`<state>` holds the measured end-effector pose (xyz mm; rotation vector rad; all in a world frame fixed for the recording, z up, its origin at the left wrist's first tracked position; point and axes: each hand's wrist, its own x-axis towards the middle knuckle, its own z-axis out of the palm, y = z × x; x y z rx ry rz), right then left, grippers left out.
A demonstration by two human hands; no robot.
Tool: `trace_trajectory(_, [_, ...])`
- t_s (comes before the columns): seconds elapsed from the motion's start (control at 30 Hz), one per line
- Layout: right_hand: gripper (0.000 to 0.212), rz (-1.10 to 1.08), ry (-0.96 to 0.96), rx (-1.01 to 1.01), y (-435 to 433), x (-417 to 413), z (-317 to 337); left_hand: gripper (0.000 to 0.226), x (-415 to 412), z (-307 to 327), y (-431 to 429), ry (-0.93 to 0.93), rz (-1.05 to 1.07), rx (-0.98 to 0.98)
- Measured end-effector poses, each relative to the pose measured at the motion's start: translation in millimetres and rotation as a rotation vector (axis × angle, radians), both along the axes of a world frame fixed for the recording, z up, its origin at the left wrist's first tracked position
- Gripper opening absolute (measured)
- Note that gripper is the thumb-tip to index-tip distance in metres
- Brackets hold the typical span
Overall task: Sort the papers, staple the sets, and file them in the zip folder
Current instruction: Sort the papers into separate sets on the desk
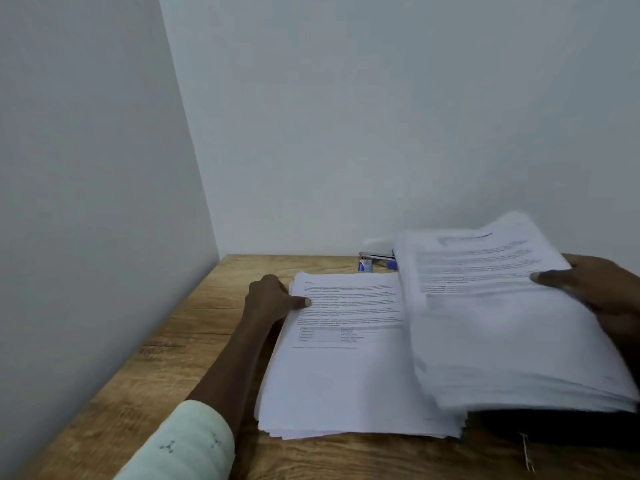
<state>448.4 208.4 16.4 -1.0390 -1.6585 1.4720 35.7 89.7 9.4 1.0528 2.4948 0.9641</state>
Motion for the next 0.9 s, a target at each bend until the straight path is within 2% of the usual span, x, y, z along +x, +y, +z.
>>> trace_trajectory(0.03, [0.086, 0.023, 0.073, 0.001, 26, 2, 19, 0.044, 5, 4, 1, 0.007, -0.012, -0.010])
trace_trajectory(0.07, [0.105, -0.023, 0.045, 0.009, 36, 4, 19, 0.041, 8, 8, 3, 0.010, -0.024, -0.022])
trace_trajectory(0.1, [0.115, -0.116, 0.041, 0.030, 51, 13, 26, 0.039, 10, 9, 4, -0.003, -0.027, -0.012])
trace_trajectory(0.17, [0.119, -0.104, 0.047, -0.029, 52, 10, 34, 0.034, 10, 9, 6, -0.001, -0.013, 0.000])
trace_trajectory(0.23, [0.113, -0.170, 0.094, 0.013, 46, 2, 37, 0.030, 10, 7, 6, 0.041, 0.015, 0.012])
trace_trajectory(0.33, [0.077, -0.157, 0.207, 0.018, 32, -6, 52, 0.030, 13, 11, 2, 0.197, 0.048, 0.057])
trace_trajectory(0.4, [0.074, -0.122, 0.225, 0.025, 33, -10, 54, 0.029, 16, 14, -5, 0.316, 0.101, 0.100])
trace_trajectory(0.47, [0.071, -0.106, 0.257, 0.067, 26, -15, 57, 0.023, 17, 17, -9, 0.398, 0.135, 0.200])
trace_trajectory(0.53, [0.045, -0.055, 0.337, 0.089, 22, -25, 55, 0.023, 20, 23, -9, 0.389, 0.104, 0.374])
trace_trajectory(0.6, [0.030, -0.027, 0.427, 0.046, 16, -40, 47, 0.033, 26, 29, -7, 0.236, 0.035, 0.531])
trace_trajectory(0.67, [0.029, 0.038, 0.468, -0.029, 14, -54, 39, 0.029, 35, 38, -6, -0.265, -0.144, 0.693])
trace_trajectory(0.73, [0.032, 0.076, 0.451, -0.061, 12, -68, 30, 0.014, 46, 42, -5, -0.770, -0.316, 0.745])
trace_trajectory(0.77, [0.038, 0.096, 0.443, -0.066, 8, -75, 27, 0.006, 51, 44, -6, -0.872, -0.348, 0.731])
trace_trajectory(0.87, [0.099, 0.083, 0.354, -0.026, 3, -95, 12, 0.013, 66, 45, -6, -0.921, -0.327, 0.732])
trace_trajectory(0.9, [0.100, 0.085, 0.339, -0.008, 3, -99, 7, 0.017, 70, 45, -5, -0.902, -0.312, 0.737])
